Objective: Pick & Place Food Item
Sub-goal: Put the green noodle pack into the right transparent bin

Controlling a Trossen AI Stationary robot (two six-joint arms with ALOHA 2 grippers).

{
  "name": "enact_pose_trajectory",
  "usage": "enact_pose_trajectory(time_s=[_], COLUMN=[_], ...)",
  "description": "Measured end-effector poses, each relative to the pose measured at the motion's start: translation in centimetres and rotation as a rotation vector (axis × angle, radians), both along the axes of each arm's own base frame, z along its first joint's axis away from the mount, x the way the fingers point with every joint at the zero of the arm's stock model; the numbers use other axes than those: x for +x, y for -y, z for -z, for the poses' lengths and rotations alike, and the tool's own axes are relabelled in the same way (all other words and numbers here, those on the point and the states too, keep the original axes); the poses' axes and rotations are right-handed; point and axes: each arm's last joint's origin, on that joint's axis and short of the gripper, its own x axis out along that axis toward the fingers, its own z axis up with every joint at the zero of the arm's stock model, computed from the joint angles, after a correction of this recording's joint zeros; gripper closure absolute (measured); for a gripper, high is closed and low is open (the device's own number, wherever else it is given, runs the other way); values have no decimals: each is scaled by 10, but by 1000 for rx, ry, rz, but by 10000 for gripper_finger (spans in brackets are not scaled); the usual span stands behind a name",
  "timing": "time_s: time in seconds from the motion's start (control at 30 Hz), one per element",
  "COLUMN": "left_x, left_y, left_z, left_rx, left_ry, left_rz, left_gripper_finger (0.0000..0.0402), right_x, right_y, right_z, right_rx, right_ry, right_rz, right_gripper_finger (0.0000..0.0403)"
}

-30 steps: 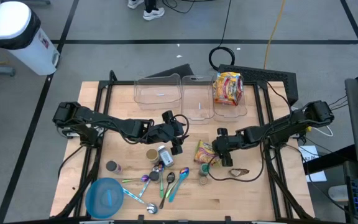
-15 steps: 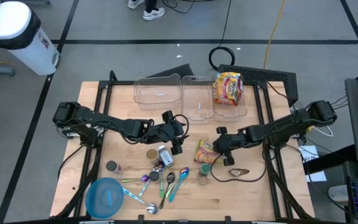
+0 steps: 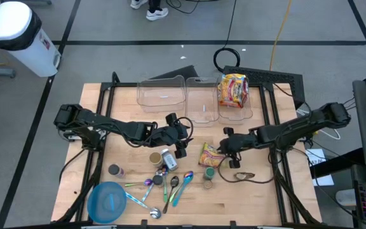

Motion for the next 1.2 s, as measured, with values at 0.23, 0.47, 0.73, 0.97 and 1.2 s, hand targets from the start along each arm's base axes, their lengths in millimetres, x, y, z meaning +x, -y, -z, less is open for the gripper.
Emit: enact_pose_trajectory(time_s=[0.23, 0.47, 0.73, 0.97, 1.2], left_x=[0, 0, 0, 0, 0], left_y=[0, 0, 0, 0, 0], left_z=[0, 0, 0, 0, 0], left_rx=[0, 0, 0, 0, 0], left_ry=[0, 0, 0, 0, 0], left_rz=[0, 0, 0, 0, 0], left_gripper_finger=[167, 167, 167, 167, 167], right_x=[13, 16, 16, 15, 15], right_y=[-3, 1, 6, 6, 6], right_z=[21, 28, 28, 29, 29], right_rx=[-55, -70, -57, -60, -95], right_ry=[-47, -76, -81, -97, -95], right_rz=[-51, -44, -13, -14, -58], right_gripper_finger=[263, 244, 298, 368, 400])
